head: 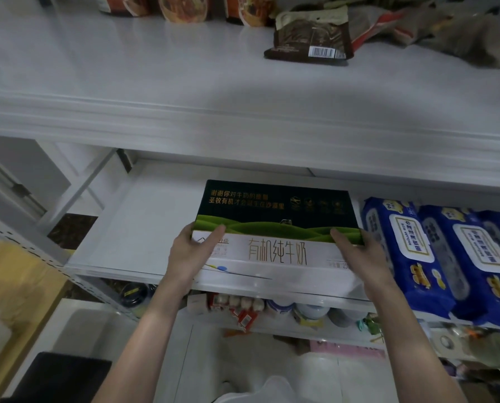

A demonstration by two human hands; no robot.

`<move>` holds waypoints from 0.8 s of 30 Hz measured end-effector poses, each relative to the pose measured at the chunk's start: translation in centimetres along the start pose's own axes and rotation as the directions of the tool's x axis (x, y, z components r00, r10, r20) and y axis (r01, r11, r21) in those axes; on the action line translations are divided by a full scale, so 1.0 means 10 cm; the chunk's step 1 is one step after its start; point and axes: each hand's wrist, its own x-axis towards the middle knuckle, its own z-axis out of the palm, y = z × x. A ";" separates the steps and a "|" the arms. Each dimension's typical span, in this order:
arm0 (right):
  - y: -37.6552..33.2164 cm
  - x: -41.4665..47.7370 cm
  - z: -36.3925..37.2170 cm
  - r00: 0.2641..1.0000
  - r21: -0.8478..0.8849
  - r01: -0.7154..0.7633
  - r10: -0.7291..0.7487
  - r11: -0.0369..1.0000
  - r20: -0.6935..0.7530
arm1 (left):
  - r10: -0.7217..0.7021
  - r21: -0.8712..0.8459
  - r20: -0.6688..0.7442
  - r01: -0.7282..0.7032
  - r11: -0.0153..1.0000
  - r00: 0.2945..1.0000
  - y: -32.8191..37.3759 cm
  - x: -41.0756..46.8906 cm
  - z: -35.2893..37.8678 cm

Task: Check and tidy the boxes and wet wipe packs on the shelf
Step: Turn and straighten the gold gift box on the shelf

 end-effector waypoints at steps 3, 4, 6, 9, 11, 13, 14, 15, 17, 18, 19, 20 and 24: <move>0.20 -0.30 -0.04 0.998 0.105 0.061 -0.062 0.993 0.008 | 0.023 -0.160 0.005 -0.022 0.987 1.000 -0.26 -0.21 -0.03; 0.32 -0.41 -0.03 0.998 0.123 0.060 -0.064 0.991 0.025 | 0.023 -0.163 0.028 -0.019 0.986 0.999 -0.37 -0.27 -0.03; 0.61 -0.54 -0.01 0.995 0.088 0.053 -0.060 0.995 0.081 | 0.013 -0.100 0.082 -0.005 0.995 0.997 -0.59 -0.30 -0.01; 0.86 -0.59 0.06 0.995 -0.014 0.096 -0.096 0.995 0.030 | 0.007 -0.022 0.113 -0.004 1.000 0.994 -0.71 -0.25 0.01; 0.91 -0.57 0.10 0.994 0.025 0.102 -0.101 0.994 -0.029 | 0.036 0.010 0.161 -0.038 0.999 0.986 -0.71 -0.21 0.00; 0.91 -0.60 0.14 0.991 0.077 0.130 -0.127 0.988 -0.048 | 0.063 0.038 0.190 -0.072 0.997 0.980 -0.71 -0.21 -0.02; 0.88 -0.62 0.14 0.988 0.101 0.146 -0.141 0.984 -0.054 | 0.067 0.048 0.173 -0.076 0.996 0.983 -0.71 -0.23 -0.03; 0.85 -0.65 0.12 0.987 0.105 0.155 -0.148 0.982 -0.069 | 0.069 0.051 0.142 -0.077 0.996 0.987 -0.69 -0.25 -0.04; 0.75 -0.70 0.07 0.982 0.082 0.163 -0.153 0.983 -0.111 | 0.089 0.072 0.062 -0.093 0.993 0.994 -0.61 -0.33 -0.05; 0.69 -0.72 0.04 0.976 0.041 0.167 -0.159 0.985 -0.147 | 0.103 0.102 0.019 -0.105 0.989 0.994 -0.56 -0.37 -0.06; 0.64 -0.73 0.02 0.968 -0.014 0.171 -0.170 0.985 -0.182 | 0.115 0.131 -0.022 -0.111 0.985 0.993 -0.51 -0.38 -0.07; 0.58 -0.73 -0.01 0.960 -0.061 0.176 -0.185 0.982 -0.211 | 0.131 0.138 -0.052 -0.123 0.983 0.990 -0.45 -0.40 -0.07; 0.33 -0.65 -0.03 0.945 -0.029 0.211 -0.211 0.977 -0.248 | 0.168 -0.016 -0.095 -0.170 0.985 0.981 -0.21 -0.38 -0.05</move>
